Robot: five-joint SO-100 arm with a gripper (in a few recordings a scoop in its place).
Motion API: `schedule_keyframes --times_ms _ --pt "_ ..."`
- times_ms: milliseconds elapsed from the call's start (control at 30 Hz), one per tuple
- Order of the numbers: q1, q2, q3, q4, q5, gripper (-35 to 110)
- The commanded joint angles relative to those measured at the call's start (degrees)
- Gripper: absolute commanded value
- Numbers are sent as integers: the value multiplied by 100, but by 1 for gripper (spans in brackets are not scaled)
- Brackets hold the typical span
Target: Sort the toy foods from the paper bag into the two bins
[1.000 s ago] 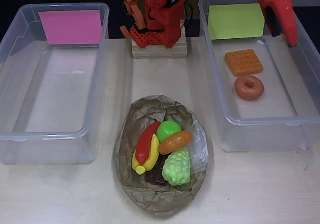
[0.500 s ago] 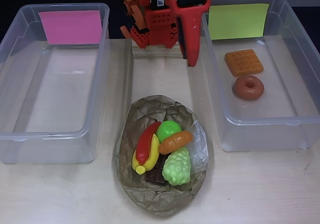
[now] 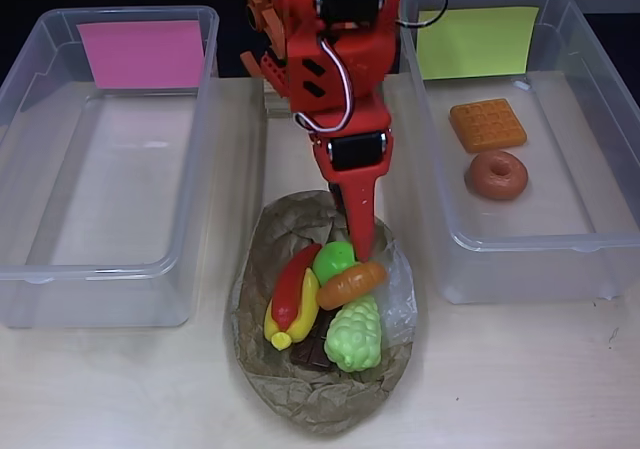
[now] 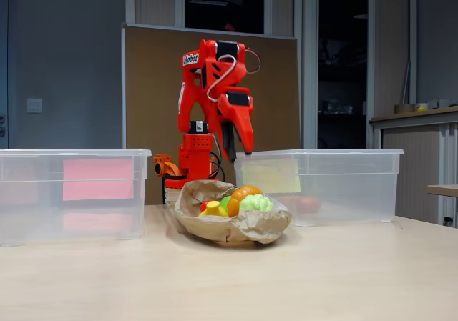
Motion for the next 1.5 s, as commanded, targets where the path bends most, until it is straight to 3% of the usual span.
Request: schedule_keyframes --times_ms 0,667,967,1467 --pt "-132 -220 -176 -26 -123 35" --pt "-229 -1837 -1222 -290 -141 31" --pt "-193 -2092 -1239 -501 79 14" --pt "-202 -1081 -2602 1354 202 11"
